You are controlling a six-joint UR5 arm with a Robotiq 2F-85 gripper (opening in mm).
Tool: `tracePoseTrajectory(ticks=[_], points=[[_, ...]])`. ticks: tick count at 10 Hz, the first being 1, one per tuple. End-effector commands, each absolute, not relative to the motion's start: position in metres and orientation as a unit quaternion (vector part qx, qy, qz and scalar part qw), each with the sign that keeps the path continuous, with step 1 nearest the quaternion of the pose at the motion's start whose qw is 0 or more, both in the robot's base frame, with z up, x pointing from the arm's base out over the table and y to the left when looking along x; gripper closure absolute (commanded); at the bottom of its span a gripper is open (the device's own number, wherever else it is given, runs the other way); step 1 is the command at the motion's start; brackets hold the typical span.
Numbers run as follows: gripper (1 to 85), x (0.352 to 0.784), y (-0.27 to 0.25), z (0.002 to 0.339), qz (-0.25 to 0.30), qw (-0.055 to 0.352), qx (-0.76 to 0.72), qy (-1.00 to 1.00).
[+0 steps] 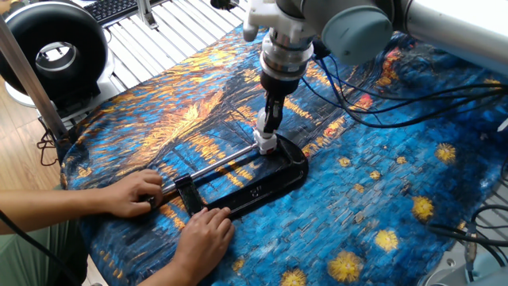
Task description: Install the light bulb by rotating it
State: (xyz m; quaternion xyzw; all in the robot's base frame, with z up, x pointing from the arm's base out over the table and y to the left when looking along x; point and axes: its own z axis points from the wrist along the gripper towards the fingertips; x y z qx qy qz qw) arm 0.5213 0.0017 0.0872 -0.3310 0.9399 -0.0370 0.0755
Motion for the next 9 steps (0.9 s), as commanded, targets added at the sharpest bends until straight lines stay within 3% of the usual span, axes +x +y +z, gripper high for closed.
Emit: tracePoseTrajectory(ticks=[1, 2, 4, 9], points=[[39.7, 0.523, 0.004, 0.084, -0.028, 0.078, -0.278, 0.957], [31.0, 0.517, 0.005, 0.082, -0.023, 0.067, -0.283, 0.957], [21.7, 0.512, 0.008, 0.081, -0.015, 0.056, -0.28, 0.958], [18.7, 0.502, 0.022, 0.087, 0.005, 0.038, -0.279, 0.959]])
